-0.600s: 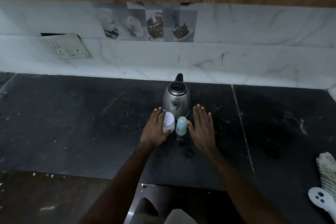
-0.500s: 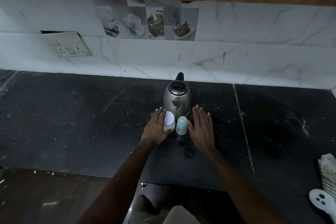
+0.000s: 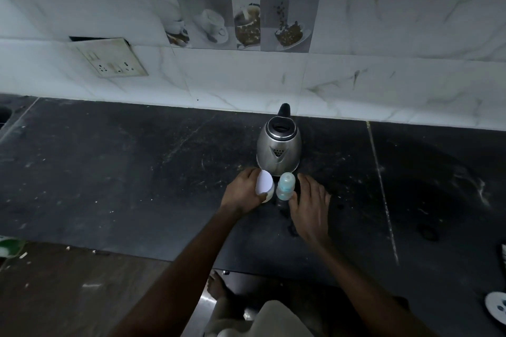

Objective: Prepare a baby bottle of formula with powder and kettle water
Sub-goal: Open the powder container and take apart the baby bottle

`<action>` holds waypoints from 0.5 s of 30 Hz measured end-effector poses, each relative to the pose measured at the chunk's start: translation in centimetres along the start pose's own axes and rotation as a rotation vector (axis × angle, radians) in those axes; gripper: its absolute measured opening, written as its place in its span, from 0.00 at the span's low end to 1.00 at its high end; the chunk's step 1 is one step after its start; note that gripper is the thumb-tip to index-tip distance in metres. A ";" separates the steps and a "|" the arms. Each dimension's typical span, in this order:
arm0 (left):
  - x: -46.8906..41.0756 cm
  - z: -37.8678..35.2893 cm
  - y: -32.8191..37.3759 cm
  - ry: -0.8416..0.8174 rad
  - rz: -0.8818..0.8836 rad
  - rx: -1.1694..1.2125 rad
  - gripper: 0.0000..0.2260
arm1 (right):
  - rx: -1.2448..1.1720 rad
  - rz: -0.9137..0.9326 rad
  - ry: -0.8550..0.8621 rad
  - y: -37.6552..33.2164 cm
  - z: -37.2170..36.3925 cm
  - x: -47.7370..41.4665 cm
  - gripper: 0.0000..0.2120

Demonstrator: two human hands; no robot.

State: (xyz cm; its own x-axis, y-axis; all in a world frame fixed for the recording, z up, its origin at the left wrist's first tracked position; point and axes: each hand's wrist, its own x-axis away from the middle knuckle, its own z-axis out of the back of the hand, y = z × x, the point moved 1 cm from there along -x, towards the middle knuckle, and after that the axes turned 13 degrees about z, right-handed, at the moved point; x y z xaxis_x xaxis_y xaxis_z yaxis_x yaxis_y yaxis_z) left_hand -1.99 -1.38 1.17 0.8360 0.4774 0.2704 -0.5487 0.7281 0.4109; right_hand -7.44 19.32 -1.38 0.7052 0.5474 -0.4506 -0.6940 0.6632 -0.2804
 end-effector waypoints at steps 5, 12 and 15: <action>2.4 -0.6 -1.5 -0.013 -0.018 0.016 0.37 | -0.123 0.042 -0.073 -1.6 -0.9 3.0 0.19; 6.2 -1.6 -3.0 -0.013 -0.106 0.049 0.37 | -0.476 0.016 -0.295 -3.3 -3.6 5.7 0.36; 7.0 -1.7 -3.6 -0.031 -0.127 0.082 0.36 | -0.566 -0.013 -0.341 -4.0 -4.4 5.6 0.45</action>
State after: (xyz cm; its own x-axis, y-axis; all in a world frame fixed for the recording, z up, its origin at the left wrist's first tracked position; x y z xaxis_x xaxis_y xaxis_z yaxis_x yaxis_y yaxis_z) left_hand 5.78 0.18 0.12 0.8988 0.3681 0.2381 -0.4382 0.7382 0.5128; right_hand -1.32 17.47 -6.56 0.6558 0.7340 -0.1764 -0.5886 0.3510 -0.7282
